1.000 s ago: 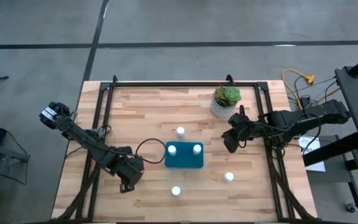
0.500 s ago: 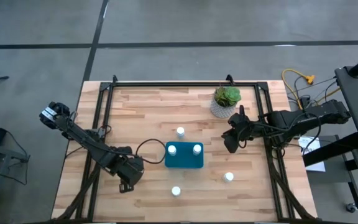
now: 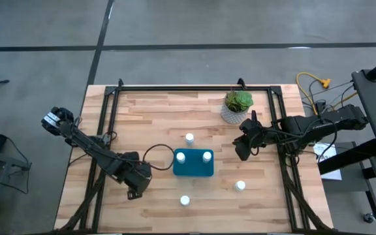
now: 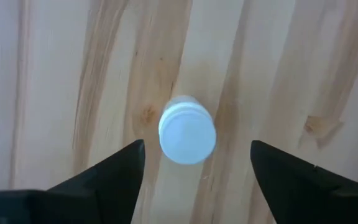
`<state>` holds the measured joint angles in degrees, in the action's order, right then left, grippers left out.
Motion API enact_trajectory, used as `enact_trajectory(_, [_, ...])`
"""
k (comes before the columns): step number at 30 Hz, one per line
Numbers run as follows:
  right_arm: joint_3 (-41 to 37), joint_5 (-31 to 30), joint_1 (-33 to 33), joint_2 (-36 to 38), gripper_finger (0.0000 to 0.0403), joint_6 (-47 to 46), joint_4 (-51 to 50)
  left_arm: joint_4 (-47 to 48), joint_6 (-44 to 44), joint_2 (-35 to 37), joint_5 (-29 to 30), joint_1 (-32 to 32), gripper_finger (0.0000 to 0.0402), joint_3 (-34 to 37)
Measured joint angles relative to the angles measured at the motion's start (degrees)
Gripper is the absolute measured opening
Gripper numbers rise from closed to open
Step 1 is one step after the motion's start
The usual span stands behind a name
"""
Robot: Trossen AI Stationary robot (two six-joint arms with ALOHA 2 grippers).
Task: Pick and place pill bottles into a basket
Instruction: Put the white pill bottle into the blue bin
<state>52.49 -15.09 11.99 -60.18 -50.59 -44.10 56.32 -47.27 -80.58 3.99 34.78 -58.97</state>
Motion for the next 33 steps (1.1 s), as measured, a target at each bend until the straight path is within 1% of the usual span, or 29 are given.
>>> enact_trajectory(5, [0.0,0.0,0.0,0.0,0.0068,0.1,0.1,-0.7,0.0,-0.9,0.1,-0.2,0.0279,1.4])
enact_trajectory(10, [0.0,0.1,0.0,0.0,0.0068,0.2,0.2,-3.3,0.6,-2.8,2.7,-0.3,0.0279,1.5])
enact_trajectory(18, [0.0,0.1,0.1,0.0,0.0068,0.2,0.5,-3.4,1.5,-6.7,1.2,-0.3,0.0279,1.5])
enact_trajectory(27, [0.0,0.1,0.1,0.0,0.0068,0.2,0.8,-3.3,3.2,-6.8,0.9,-0.3,0.0278,1.5])
enact_trajectory(30, [0.0,0.1,0.1,0.0,0.0068,0.2,1.0,-3.3,3.2,-6.7,0.9,-0.3,0.0268,1.6])
enact_trajectory(33, [0.0,0.1,0.1,0.0,0.0068,0.2,1.0,-3.4,3.2,-6.6,0.8,-0.3,0.0247,1.9])
